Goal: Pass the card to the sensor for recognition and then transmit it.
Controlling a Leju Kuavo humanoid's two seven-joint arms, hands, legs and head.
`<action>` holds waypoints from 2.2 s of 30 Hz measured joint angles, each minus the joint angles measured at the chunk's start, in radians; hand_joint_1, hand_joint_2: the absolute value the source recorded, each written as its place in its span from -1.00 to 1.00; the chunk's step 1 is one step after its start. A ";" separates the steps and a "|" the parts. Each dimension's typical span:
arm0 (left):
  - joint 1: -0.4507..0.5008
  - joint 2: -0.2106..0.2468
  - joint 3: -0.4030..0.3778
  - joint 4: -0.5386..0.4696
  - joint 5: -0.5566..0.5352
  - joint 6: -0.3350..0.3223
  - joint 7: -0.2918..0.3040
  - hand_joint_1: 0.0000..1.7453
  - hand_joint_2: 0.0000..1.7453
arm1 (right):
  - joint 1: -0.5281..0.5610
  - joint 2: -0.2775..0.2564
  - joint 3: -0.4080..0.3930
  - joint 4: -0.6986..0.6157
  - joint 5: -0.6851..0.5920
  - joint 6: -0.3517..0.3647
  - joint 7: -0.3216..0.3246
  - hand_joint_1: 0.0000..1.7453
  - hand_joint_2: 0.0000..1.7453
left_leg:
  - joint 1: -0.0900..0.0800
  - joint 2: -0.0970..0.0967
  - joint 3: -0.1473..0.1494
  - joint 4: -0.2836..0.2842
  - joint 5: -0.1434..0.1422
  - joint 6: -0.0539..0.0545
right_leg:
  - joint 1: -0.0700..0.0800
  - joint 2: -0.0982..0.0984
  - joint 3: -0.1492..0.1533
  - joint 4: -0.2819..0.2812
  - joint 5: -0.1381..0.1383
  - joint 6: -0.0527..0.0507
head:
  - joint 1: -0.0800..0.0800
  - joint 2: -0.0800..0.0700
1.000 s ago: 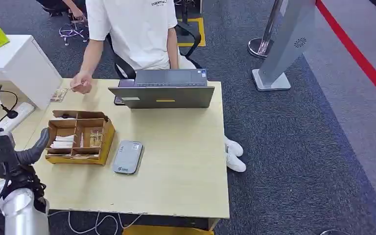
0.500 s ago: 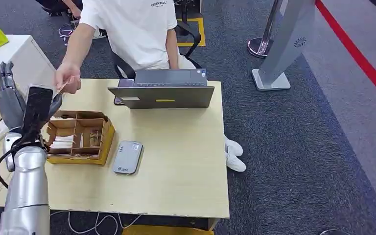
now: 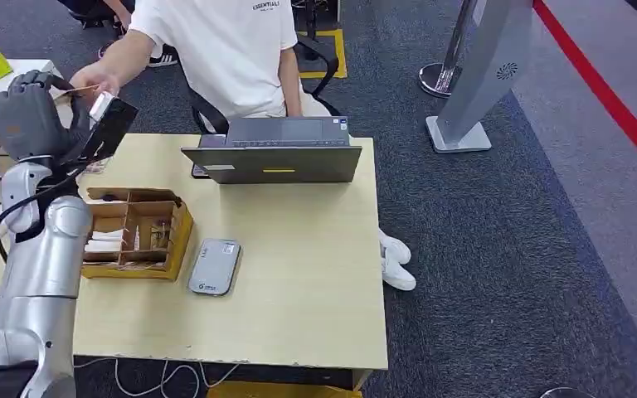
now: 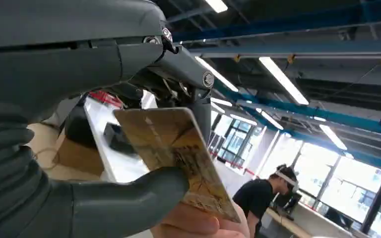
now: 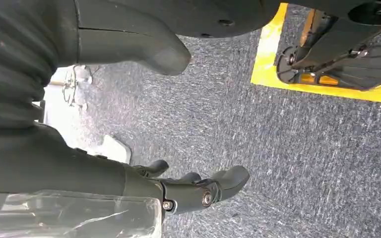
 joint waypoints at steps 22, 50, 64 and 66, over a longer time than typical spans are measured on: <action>-0.209 0.002 -0.215 0.238 -0.366 0.177 0.140 1.00 1.00 | -0.011 0.000 0.000 0.000 0.043 -0.005 0.018 -1.00 1.00 | 0.000 0.000 0.000 0.000 0.000 0.000 | 0.000 0.000 0.002 0.000 0.000 0.000 | 0.000 0.000; 0.759 0.017 -0.346 -0.634 -0.348 0.110 0.075 1.00 1.00 | -0.007 0.020 -0.100 0.005 -0.077 -0.070 0.026 -1.00 1.00 | 0.000 0.002 0.000 -0.001 -0.003 -0.001 | 0.000 0.001 0.001 0.000 -0.003 0.000 | 0.000 0.000; 0.622 -0.031 -0.346 -0.321 -0.325 -0.099 0.217 1.00 1.00 | -0.008 0.022 -0.096 0.005 -0.056 -0.052 0.029 -1.00 1.00 | 0.000 0.002 0.000 -0.001 -0.002 -0.001 | 0.000 0.001 0.001 0.000 -0.003 -0.001 | 0.000 0.000; 0.607 -0.037 -0.346 -0.290 -0.322 -0.099 0.217 1.00 1.00 | -0.008 0.022 -0.094 0.005 -0.056 -0.051 0.026 -1.00 1.00 | 0.000 0.002 0.000 -0.001 -0.003 -0.001 | 0.000 0.001 0.001 0.000 -0.003 -0.001 | 0.000 0.000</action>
